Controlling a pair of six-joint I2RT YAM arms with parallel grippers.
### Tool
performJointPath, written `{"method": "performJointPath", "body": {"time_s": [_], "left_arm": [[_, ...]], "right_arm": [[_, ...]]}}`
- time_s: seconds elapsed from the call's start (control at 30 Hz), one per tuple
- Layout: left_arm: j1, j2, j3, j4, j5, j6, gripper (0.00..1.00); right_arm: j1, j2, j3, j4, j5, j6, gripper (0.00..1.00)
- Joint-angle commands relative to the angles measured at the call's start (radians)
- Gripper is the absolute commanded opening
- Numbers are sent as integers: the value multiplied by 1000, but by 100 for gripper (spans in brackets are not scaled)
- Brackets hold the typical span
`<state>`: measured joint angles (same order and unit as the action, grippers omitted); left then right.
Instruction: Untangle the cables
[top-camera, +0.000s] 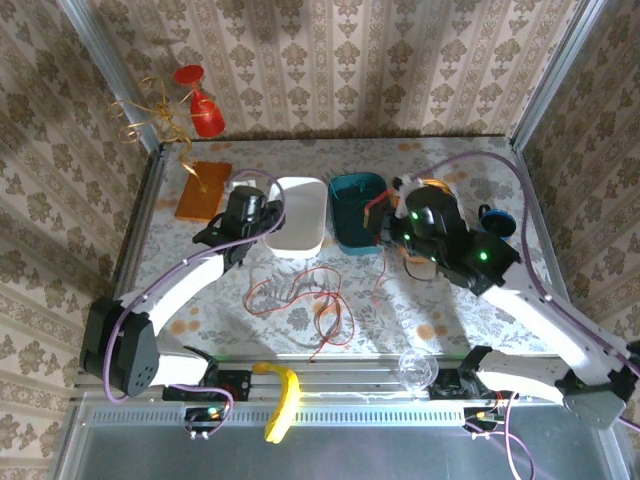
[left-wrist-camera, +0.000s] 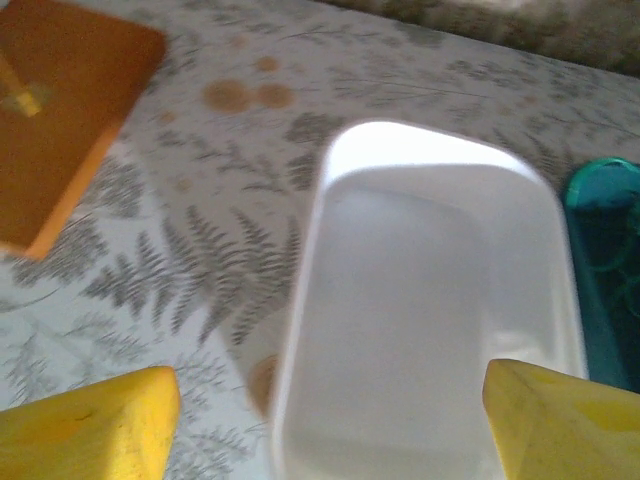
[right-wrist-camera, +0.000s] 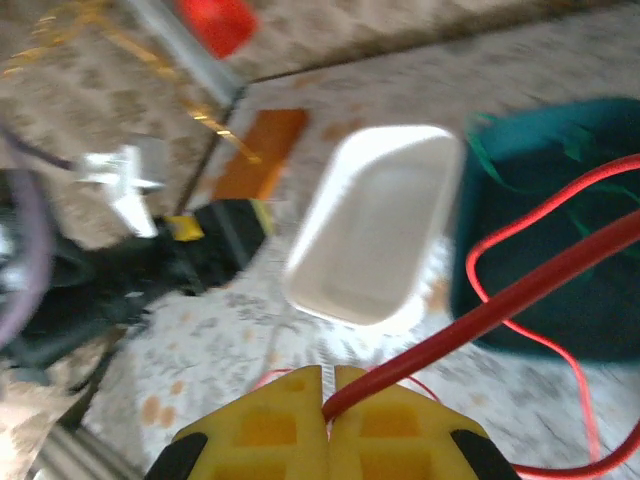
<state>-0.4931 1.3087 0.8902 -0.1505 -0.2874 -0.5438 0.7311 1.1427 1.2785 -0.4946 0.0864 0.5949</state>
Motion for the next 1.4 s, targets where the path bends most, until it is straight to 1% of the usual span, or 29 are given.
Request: {"method": "performJointPath", "body": {"time_s": [0.0, 0.1, 0.17, 0.3, 0.4, 0.47, 0.53, 0.6, 0.73, 0.87, 0.93, 0.97, 1.03, 1.07, 1.1, 1.13, 1.2, 1.23, 1.33, 1.37], "left_arm": [[27, -60, -48, -54, -39, -110, 80], [30, -107, -71, -83, -61, -117, 80], [60, -134, -82, -99, -68, -114, 80], [64, -181, -100, -123, -85, -105, 80], [65, -200, -108, -141, -93, -100, 80], [65, -207, -111, -149, -93, -97, 81], [65, -213, -111, -155, -92, -91, 80], [64, -215, -109, -152, -84, -83, 80], [62, -209, -105, -144, -68, -81, 80], [52, -195, -97, -135, -52, -73, 81], [47, -185, -88, -136, -40, -59, 81], [44, -182, -84, -139, -38, -53, 81], [43, -171, -77, -151, -35, -50, 81], [42, -168, -77, -151, -30, -50, 81], [42, -164, -76, -146, -18, -44, 81], [42, -159, -75, -144, -10, -39, 81], [8, -147, -63, -154, -3, -22, 81], [5, -141, -55, -162, -1, -12, 81], [-4, -132, -39, -176, 8, 26, 81], [-7, -131, -37, -176, 16, 40, 81]], "right_arm": [[11, 121, 160, 117, -76, -167, 0], [9, 218, 289, 153, -72, -226, 0], [6, 304, 384, 144, -60, -263, 0], [-19, 431, 559, 116, -54, -292, 0], [-46, 522, 657, 91, -108, -282, 0], [-60, 599, 713, 62, -180, -266, 0], [-68, 670, 739, 38, -232, -237, 0], [-76, 734, 739, 37, -320, -217, 0], [-81, 870, 712, 43, -417, -184, 0], [-90, 962, 659, 74, -463, -115, 0], [-90, 987, 632, 77, -450, -84, 2], [-90, 992, 621, 75, -436, -76, 3], [-91, 999, 600, 60, -370, -47, 10], [-95, 998, 587, 60, -344, -33, 15], [-99, 995, 572, 63, -316, -13, 27], [-102, 987, 556, 62, -285, 7, 31], [-110, 963, 518, 87, -249, 29, 32], [-111, 944, 499, 93, -213, 37, 34], [-111, 893, 460, 96, -140, 52, 46], [-111, 879, 452, 92, -129, 51, 47]]}}
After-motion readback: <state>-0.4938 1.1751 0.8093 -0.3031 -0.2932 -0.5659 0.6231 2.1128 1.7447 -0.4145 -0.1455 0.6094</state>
